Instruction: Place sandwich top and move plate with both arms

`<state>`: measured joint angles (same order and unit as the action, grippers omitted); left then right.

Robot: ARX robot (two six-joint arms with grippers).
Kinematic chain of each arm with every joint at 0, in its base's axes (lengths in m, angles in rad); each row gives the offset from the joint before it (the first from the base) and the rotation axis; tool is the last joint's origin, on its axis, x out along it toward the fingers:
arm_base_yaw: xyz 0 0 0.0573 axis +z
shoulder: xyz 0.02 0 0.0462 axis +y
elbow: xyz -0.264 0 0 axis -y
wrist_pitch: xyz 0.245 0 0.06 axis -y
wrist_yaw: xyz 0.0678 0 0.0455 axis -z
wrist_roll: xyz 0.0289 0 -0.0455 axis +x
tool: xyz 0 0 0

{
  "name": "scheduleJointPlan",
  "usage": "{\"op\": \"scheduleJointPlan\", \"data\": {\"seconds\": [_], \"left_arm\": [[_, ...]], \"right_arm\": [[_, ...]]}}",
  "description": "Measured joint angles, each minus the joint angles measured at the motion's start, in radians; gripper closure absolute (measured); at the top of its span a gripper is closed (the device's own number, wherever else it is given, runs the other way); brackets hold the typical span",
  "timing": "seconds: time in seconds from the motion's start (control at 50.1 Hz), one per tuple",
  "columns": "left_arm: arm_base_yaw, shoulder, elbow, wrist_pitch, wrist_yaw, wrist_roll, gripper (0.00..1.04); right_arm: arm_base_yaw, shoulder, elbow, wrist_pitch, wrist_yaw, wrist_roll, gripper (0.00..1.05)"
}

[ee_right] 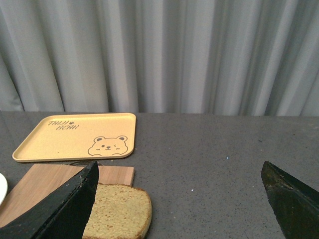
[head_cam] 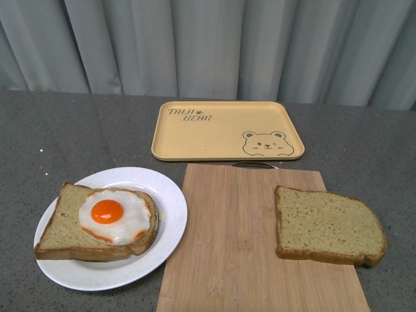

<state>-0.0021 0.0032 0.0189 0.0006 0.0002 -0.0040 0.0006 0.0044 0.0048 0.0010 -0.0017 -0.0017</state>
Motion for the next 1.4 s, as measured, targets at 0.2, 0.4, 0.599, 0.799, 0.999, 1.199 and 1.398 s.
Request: {"op": "scheduleJointPlan", "data": {"seconds": [0.2,0.4,0.599,0.799,0.999,1.199,1.398], "left_arm": [[0.0,0.0,0.0,0.0,0.0,0.0,0.07],[0.0,0.0,0.0,0.0,0.0,0.0,0.07],[0.0,0.0,0.0,0.0,0.0,0.0,0.07],[0.0,0.0,0.0,0.0,0.0,0.0,0.07],[0.0,0.0,0.0,0.0,0.0,0.0,0.07],[0.0,0.0,0.0,0.0,0.0,0.0,0.07],[0.0,0.0,0.0,0.0,0.0,0.0,0.07]], "right_arm": [[0.0,0.0,0.0,0.0,0.0,0.0,0.09],[0.0,0.0,0.0,0.0,0.0,0.0,0.09],[0.0,0.0,0.0,0.0,0.0,0.0,0.09],[0.0,0.0,0.0,0.0,0.0,0.0,0.09],[0.0,0.0,0.0,0.0,0.0,0.0,0.09],[0.0,0.0,0.0,0.0,0.0,0.0,0.09],[0.0,0.0,0.0,0.0,0.0,0.0,0.09]]}}
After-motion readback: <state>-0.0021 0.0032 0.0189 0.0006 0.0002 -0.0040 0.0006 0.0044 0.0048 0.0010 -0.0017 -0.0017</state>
